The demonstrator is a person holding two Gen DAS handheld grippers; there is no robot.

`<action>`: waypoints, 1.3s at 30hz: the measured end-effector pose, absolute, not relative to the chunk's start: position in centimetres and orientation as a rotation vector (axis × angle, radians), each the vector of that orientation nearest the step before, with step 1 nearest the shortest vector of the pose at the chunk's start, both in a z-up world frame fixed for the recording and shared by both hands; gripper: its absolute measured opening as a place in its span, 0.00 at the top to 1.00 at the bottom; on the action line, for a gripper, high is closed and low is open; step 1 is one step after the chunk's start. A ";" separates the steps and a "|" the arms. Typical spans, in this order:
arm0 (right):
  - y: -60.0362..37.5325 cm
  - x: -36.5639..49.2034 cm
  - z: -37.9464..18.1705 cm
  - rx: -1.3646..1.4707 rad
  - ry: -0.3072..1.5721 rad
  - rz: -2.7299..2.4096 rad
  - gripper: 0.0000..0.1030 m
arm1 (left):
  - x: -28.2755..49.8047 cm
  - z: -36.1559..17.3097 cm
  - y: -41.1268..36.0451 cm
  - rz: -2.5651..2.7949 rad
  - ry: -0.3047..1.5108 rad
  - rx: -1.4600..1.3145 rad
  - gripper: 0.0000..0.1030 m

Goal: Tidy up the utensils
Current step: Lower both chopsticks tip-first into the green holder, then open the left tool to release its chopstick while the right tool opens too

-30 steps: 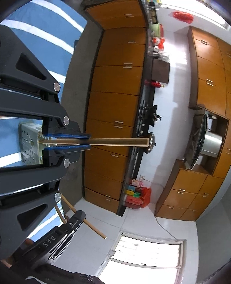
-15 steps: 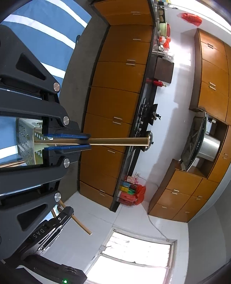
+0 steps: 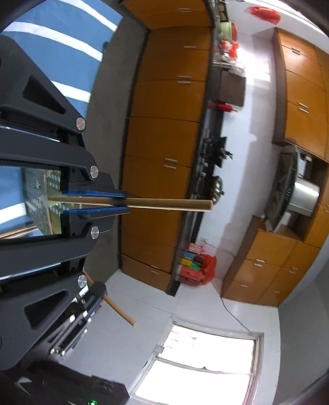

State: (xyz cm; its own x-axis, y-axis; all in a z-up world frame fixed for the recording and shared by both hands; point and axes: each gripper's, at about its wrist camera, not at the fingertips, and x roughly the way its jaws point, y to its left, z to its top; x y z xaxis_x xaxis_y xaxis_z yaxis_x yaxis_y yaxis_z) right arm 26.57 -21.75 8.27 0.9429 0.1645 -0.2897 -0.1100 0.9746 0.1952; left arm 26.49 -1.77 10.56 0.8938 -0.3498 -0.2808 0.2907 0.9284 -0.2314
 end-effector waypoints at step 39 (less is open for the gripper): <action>-22.1 25.7 8.2 0.190 0.301 0.165 0.80 | 25.7 10.5 -4.4 -0.224 0.306 -0.044 0.65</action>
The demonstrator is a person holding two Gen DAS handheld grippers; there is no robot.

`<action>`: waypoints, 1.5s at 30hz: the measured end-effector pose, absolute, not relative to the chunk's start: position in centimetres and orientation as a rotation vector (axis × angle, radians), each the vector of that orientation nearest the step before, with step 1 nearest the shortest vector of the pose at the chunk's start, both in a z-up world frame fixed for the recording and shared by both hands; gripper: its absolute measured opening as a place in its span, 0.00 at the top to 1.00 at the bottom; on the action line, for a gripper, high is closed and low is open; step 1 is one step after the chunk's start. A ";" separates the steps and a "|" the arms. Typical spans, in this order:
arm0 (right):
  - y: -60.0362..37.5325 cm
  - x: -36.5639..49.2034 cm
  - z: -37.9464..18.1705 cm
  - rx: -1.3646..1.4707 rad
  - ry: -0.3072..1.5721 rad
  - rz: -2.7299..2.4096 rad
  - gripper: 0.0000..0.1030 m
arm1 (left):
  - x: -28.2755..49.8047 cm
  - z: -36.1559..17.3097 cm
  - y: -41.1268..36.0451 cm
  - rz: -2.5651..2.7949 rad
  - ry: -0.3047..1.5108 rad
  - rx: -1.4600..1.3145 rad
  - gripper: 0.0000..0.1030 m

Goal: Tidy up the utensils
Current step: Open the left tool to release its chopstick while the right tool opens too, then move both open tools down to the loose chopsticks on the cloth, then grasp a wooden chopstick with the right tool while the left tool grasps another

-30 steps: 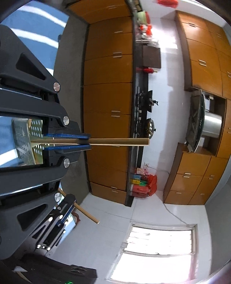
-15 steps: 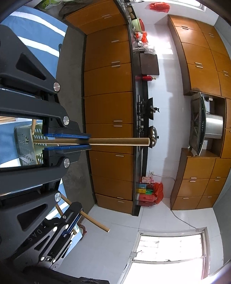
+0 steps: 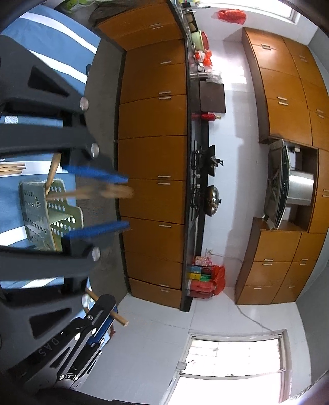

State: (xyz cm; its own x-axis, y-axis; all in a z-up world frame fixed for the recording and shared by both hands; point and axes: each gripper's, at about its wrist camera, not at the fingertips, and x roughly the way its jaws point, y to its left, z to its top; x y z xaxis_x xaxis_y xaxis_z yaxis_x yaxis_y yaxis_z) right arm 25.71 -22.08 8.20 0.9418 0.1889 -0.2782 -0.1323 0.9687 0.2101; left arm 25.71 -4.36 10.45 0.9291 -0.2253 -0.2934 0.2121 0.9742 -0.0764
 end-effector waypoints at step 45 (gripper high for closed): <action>-26.6 17.8 -10.7 0.188 0.871 -0.063 0.92 | 16.7 -8.4 1.8 -0.231 0.823 -0.037 0.72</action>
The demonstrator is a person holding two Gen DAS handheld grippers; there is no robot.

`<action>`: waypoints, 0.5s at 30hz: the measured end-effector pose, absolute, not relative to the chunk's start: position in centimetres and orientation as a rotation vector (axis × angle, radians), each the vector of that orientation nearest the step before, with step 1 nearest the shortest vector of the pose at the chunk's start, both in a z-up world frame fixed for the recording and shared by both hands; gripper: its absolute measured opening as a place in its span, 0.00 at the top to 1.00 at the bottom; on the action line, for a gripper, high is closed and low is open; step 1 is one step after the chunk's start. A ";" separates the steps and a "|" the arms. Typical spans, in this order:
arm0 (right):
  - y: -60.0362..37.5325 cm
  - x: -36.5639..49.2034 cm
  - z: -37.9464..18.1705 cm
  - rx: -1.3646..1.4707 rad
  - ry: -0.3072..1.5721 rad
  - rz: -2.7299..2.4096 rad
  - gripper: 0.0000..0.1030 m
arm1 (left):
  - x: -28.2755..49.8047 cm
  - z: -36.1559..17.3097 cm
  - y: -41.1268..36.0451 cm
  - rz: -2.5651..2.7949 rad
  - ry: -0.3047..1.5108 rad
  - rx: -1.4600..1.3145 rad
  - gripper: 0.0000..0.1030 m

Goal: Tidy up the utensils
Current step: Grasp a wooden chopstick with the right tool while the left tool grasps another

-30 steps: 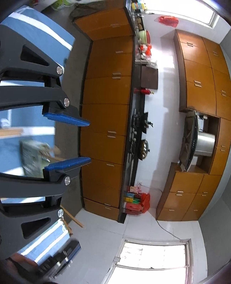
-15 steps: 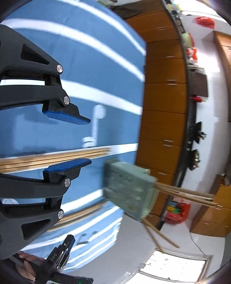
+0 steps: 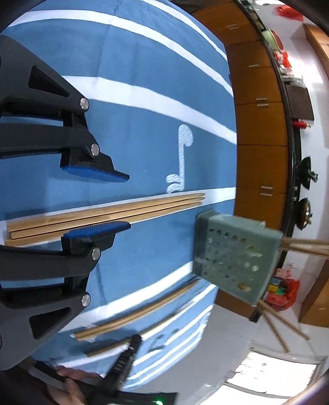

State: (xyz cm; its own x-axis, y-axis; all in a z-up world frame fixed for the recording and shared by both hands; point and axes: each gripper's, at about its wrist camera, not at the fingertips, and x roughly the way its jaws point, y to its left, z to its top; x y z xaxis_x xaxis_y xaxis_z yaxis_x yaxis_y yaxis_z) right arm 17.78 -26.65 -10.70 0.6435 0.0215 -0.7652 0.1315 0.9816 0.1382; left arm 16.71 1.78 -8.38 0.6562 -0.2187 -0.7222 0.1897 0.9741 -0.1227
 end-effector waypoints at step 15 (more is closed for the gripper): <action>-26.1 17.5 -10.7 0.161 0.872 -0.043 0.92 | 16.3 -9.5 0.4 -0.230 0.878 0.068 0.81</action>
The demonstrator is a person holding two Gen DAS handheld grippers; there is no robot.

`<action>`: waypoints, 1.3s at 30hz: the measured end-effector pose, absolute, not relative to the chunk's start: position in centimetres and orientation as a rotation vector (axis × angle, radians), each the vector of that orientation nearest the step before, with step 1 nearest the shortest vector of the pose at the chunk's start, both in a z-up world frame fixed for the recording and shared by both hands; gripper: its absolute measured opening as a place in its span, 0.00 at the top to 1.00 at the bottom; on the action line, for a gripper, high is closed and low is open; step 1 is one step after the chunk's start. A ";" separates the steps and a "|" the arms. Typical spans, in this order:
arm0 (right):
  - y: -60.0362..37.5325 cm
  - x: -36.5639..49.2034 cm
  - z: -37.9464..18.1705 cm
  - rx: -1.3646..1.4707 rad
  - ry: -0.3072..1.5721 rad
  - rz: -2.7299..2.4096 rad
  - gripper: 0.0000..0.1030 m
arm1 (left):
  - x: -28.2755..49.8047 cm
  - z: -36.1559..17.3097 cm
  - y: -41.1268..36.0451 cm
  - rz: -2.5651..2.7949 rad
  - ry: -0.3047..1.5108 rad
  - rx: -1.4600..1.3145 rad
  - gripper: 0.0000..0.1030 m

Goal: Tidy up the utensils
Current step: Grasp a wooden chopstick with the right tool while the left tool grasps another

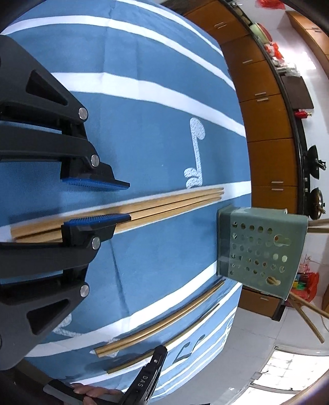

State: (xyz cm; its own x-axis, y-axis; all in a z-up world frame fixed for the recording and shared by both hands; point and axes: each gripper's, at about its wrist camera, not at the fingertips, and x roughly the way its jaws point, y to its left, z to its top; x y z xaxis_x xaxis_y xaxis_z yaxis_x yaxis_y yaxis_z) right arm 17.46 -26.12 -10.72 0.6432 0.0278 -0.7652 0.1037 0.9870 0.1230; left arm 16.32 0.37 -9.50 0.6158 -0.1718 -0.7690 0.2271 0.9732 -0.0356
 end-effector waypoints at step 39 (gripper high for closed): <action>-27.2 20.1 -10.9 0.170 0.861 -0.068 0.92 | 21.2 -9.9 5.5 -0.129 0.875 -0.095 0.92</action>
